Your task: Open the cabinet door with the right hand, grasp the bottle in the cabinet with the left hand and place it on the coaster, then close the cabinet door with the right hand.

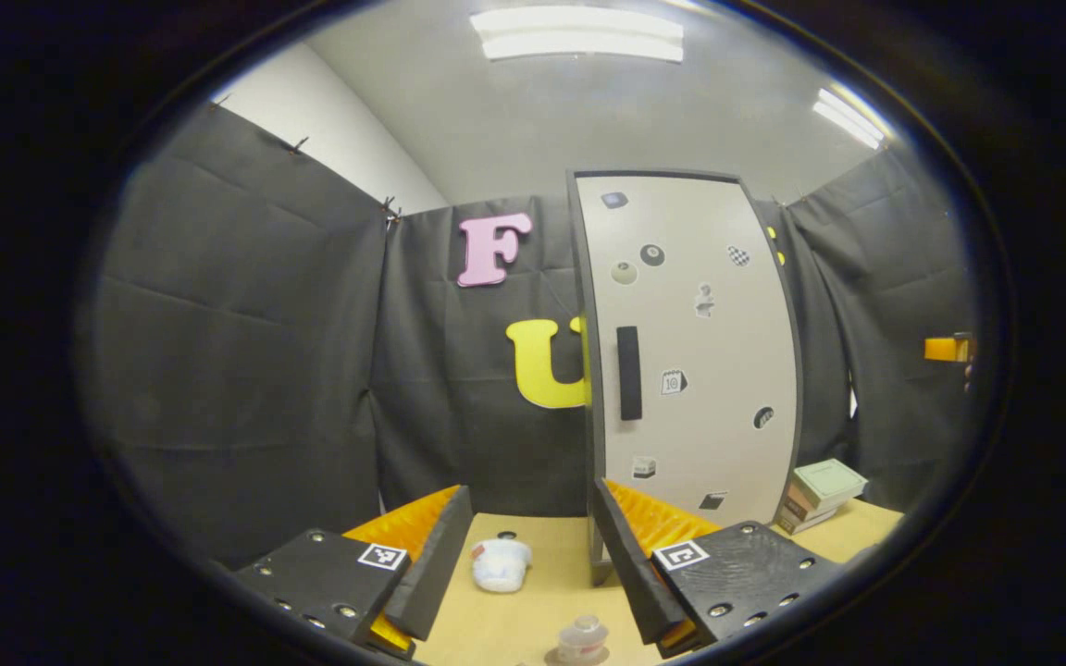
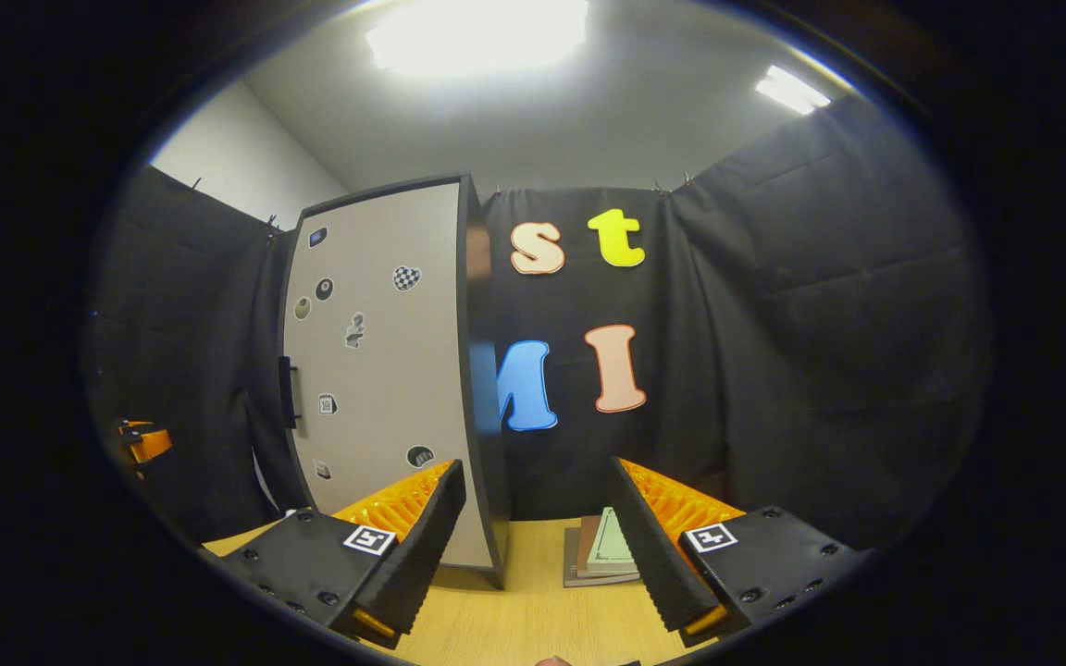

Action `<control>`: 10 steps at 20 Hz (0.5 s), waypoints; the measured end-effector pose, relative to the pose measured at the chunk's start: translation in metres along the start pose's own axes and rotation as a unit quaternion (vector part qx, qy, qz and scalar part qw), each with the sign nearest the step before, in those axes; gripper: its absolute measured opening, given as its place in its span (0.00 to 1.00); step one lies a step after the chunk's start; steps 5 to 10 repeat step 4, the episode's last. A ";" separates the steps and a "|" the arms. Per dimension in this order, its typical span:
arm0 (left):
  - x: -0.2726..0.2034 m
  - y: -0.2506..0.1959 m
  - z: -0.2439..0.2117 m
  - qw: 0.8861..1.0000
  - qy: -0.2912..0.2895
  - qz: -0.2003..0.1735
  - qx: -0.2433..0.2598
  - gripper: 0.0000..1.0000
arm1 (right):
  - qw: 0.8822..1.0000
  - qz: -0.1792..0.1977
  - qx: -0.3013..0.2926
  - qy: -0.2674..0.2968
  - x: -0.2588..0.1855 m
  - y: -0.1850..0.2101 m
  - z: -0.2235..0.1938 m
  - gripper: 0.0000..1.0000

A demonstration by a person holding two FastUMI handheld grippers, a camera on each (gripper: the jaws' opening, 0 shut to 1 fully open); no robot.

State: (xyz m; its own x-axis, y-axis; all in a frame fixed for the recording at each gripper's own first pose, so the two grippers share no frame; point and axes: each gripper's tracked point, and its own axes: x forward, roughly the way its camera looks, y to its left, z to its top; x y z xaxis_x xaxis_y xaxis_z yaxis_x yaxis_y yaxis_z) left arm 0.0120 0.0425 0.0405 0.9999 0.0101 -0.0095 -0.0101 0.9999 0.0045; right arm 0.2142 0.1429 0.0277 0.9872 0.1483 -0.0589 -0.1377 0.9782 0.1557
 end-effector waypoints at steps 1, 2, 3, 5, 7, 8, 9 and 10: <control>-0.001 0.002 -0.001 1.000 0.002 -0.001 -0.001 0.80 | 1.000 -0.001 0.000 -0.001 0.000 0.002 0.001 0.98; -0.001 0.004 -0.002 1.000 0.002 0.000 -0.001 0.81 | 1.000 -0.002 0.001 0.000 -0.001 0.003 0.001 0.98; -0.002 0.006 -0.001 1.000 0.002 0.000 0.000 0.81 | 1.000 -0.002 0.002 0.001 -0.003 0.004 0.000 0.98; -0.003 0.008 -0.002 1.000 0.002 0.000 0.000 0.81 | 1.000 -0.002 0.002 0.000 -0.003 0.006 0.000 0.98; -0.003 0.008 -0.002 1.000 0.002 0.000 0.000 0.81 | 1.000 -0.002 0.002 0.000 -0.003 0.006 0.000 0.98; -0.003 0.008 -0.002 1.000 0.002 0.000 0.000 0.81 | 1.000 -0.002 0.002 0.000 -0.003 0.006 0.000 0.98; -0.003 0.008 -0.002 1.000 0.002 0.000 0.000 0.81 | 1.000 -0.002 0.002 0.000 -0.003 0.006 0.000 0.98; -0.003 0.008 -0.002 1.000 0.002 0.000 0.000 0.81 | 1.000 -0.002 0.002 0.000 -0.003 0.006 0.000 0.98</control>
